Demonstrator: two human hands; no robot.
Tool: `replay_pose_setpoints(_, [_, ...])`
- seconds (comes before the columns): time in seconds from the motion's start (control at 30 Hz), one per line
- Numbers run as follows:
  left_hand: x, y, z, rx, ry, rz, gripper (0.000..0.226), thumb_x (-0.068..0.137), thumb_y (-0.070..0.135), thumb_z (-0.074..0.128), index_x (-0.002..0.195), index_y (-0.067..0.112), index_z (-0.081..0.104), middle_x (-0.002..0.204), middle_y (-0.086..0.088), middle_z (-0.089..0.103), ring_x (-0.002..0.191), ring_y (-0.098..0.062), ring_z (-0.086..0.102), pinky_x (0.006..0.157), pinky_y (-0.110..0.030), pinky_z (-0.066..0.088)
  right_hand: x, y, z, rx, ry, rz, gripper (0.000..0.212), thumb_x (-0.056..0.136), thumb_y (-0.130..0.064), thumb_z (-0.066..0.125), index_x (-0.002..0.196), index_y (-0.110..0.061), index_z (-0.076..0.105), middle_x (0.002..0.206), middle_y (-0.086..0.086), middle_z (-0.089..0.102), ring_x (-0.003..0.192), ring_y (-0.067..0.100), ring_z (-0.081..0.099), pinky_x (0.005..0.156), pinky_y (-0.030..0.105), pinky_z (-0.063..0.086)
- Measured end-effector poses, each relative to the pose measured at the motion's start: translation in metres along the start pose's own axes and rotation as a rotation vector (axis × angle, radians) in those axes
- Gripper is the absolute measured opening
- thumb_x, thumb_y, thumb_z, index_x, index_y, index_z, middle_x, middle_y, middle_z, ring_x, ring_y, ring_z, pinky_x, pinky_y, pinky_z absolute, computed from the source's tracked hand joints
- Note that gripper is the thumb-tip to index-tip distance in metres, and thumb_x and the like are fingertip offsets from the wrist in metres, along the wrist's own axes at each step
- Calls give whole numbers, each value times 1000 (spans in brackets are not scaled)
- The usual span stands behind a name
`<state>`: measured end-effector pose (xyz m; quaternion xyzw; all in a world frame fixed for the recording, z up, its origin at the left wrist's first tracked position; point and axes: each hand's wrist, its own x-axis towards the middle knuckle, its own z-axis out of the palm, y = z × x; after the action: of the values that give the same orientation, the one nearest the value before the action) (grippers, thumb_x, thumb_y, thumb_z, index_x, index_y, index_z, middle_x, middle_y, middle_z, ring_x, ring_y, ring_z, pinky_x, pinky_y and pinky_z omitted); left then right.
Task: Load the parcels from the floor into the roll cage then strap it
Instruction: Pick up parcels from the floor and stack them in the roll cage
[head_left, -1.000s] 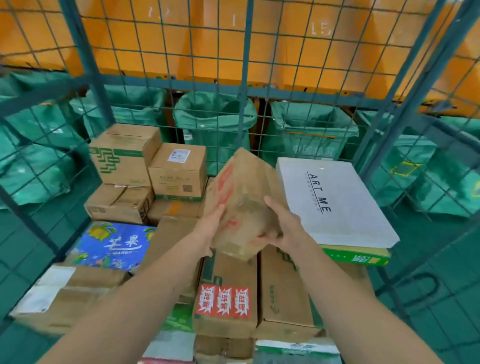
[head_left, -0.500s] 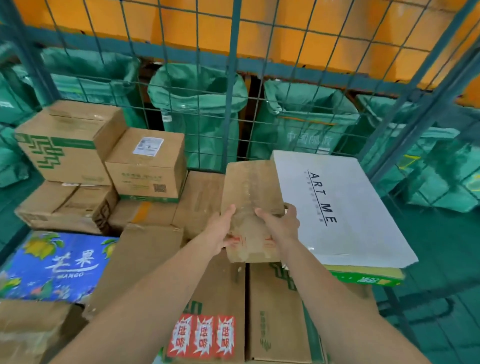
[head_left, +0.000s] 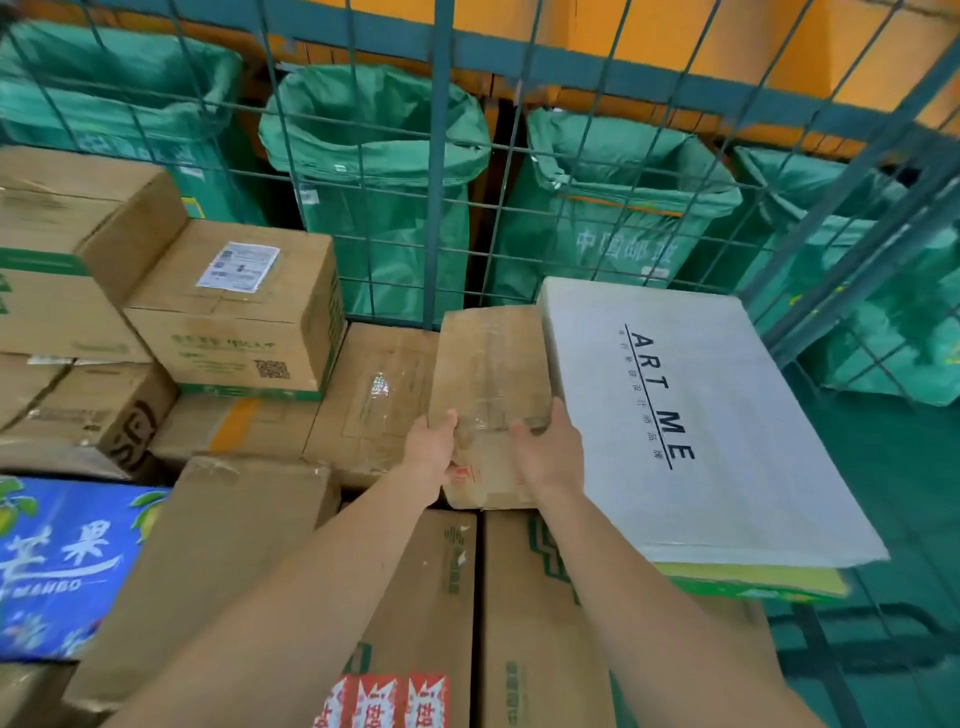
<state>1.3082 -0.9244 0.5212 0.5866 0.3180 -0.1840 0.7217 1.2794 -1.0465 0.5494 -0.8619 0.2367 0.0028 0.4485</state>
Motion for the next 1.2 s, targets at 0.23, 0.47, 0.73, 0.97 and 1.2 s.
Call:
replay_pose_setpoints(0.23, [30,0,16,51,82,116,30,98,25,57,127,20,57,102,0,67,90,-21,67,77,-49,60,27,9,7,-744,-24,-226,48,95,-12,46,142,-19,42,136,8,45,102,26,61,64,31,41])
replay_pose_setpoints(0.47, [28,3,23,58,105,160,25,97,19,59,118,31,56,96,8,65,92,-19,66,77,-46,60,42,-28,-17,-1164,-121,-390,18,88,-4,56,74,-14,51,84,-1,46,92,20,52,73,26,36])
replay_pose_setpoints(0.73, [37,9,31,89,143,160,37,93,20,64,130,21,60,119,2,68,102,-19,65,88,-40,57,53,-14,-21,-1112,-105,-411,33,82,9,46,98,-16,59,84,2,52,113,27,47,71,32,34])
replay_pose_setpoints(0.97, [50,27,28,131,9,148,42,100,17,53,141,23,48,121,1,64,103,-18,64,94,-44,55,64,-18,-8,-1201,-92,-399,33,78,4,57,105,-15,55,71,0,34,106,23,48,71,30,32])
replay_pose_setpoints(1.2, [15,33,7,251,-132,147,53,103,19,46,153,29,29,149,8,42,132,-17,46,113,-42,37,57,-21,-5,-1301,-102,-392,43,85,-9,61,127,-14,53,111,3,57,114,23,46,77,27,34])
